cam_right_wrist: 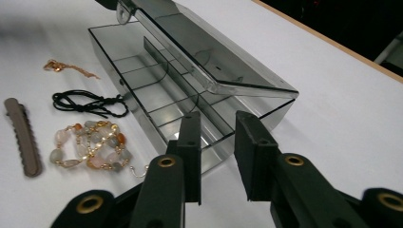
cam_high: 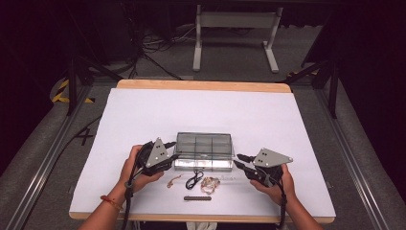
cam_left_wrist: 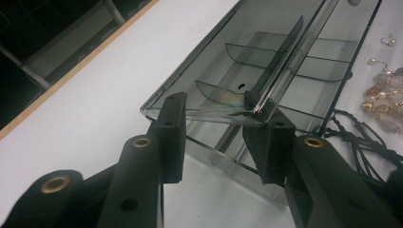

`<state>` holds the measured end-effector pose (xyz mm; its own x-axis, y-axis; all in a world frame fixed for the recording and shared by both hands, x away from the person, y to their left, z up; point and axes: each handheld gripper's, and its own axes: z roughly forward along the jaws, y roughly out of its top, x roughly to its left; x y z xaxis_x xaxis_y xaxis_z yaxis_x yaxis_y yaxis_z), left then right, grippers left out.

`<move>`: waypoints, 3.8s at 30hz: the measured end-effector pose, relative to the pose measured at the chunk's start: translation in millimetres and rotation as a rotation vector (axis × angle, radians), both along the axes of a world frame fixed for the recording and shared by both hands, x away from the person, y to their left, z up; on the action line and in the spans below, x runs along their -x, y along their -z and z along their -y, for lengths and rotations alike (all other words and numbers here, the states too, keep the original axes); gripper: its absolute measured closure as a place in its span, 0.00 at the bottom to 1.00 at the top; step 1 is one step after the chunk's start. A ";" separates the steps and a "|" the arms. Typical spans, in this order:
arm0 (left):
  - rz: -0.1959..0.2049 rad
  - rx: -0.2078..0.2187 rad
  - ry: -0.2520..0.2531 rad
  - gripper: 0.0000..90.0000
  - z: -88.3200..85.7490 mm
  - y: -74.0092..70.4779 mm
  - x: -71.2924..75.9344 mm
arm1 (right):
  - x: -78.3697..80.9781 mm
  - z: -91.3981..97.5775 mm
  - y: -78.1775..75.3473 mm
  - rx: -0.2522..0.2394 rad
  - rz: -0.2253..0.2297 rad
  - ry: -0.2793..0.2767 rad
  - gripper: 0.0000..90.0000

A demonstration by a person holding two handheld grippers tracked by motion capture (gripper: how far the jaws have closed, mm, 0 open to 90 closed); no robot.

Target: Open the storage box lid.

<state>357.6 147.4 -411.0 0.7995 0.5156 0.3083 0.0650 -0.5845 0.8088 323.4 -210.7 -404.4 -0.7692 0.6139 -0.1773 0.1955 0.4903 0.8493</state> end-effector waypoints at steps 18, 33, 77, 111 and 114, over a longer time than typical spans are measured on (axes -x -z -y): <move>-0.021 -0.029 0.014 0.70 -1.4 -1.6 -3.3 | -11.3 -7.8 -1.4 0.080 0.127 0.042 0.74; -0.023 -0.032 0.009 0.73 -2.7 -3.5 -13.8 | -18.1 -7.2 -7.8 0.055 0.156 -0.060 0.84; -0.032 0.078 0.002 0.86 -3.9 -11.7 -52.9 | -66.9 -0.4 -17.9 -0.124 0.111 -0.035 0.89; -0.013 0.120 -0.009 0.85 -4.6 -8.5 -60.1 | -67.3 1.9 -17.4 -0.179 0.103 -0.019 0.92; -0.014 0.136 -0.018 0.85 -5.8 -8.5 -61.1 | -69.6 1.6 -18.5 -0.178 0.107 -0.011 0.92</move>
